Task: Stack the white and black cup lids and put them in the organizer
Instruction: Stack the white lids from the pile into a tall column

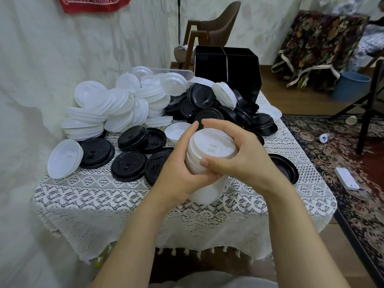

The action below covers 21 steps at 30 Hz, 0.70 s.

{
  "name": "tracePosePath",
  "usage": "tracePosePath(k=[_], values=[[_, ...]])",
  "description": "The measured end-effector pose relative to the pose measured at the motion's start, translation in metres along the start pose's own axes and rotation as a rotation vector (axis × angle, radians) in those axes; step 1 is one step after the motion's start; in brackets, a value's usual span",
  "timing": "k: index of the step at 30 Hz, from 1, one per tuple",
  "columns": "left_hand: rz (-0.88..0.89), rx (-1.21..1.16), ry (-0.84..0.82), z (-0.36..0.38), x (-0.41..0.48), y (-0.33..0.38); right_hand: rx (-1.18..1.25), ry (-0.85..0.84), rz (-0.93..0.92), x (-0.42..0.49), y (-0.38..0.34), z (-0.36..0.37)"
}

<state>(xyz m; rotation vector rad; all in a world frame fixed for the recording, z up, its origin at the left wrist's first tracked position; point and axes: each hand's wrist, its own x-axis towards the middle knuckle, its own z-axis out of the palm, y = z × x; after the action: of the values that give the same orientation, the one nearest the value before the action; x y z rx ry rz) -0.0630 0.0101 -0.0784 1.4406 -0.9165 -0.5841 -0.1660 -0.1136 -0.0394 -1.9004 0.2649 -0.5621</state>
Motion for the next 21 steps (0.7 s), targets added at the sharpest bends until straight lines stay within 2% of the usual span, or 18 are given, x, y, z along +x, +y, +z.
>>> tracePosePath(k=[21], values=[[-0.040,0.089,-0.019,-0.003,-0.002,0.004,-0.085,-0.084,-0.006,-0.002,0.009,0.011]])
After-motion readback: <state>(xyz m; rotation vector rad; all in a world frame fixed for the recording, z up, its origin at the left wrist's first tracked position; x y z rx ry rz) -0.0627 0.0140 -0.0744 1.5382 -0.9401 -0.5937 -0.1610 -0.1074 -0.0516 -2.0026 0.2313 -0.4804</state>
